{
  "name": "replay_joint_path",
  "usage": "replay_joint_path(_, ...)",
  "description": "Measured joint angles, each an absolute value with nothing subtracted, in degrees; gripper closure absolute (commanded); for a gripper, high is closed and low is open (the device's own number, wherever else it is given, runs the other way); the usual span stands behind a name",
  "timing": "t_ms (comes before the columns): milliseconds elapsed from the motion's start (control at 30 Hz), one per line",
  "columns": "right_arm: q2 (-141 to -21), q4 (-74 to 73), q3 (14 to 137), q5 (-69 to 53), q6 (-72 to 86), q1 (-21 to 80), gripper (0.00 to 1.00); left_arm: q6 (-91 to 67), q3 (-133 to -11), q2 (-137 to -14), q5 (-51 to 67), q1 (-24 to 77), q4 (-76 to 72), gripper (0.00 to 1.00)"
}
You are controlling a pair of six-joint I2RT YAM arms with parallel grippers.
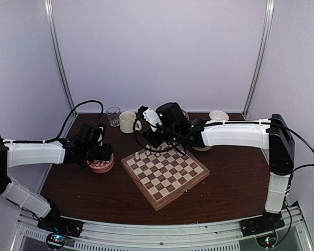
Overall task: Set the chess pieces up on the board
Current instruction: Pick up the chess pile from the storage box.
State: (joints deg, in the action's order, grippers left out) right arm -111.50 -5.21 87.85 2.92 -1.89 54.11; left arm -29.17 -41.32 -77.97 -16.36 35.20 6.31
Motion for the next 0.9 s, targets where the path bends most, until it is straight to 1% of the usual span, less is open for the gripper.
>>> replay_joint_path(133, -107.0, -5.5, 83.4, 1.5, -0.9, 54.3, 0.6, -30.0, -43.8, -80.9, -15.2, 33.6, 9.8, 0.57)
replay_joint_path(333, -98.9, -5.7, 73.3, 0.1, 1.5, 54.5, 0.6, -30.2, -48.4, -84.7, -13.5, 33.4, 16.0, 0.63)
replay_joint_path(533, -92.7, -4.3, 65.2, -0.7, 2.8, 54.6, 0.6, -29.9, -50.5, -89.0, -13.1, 33.1, 19.9, 0.66)
replay_joint_path(900, -92.2, -3.0, 63.2, -0.6, 3.0, 54.6, 0.6, -29.4, -53.0, -92.9, -12.7, 32.6, 23.9, 0.67)
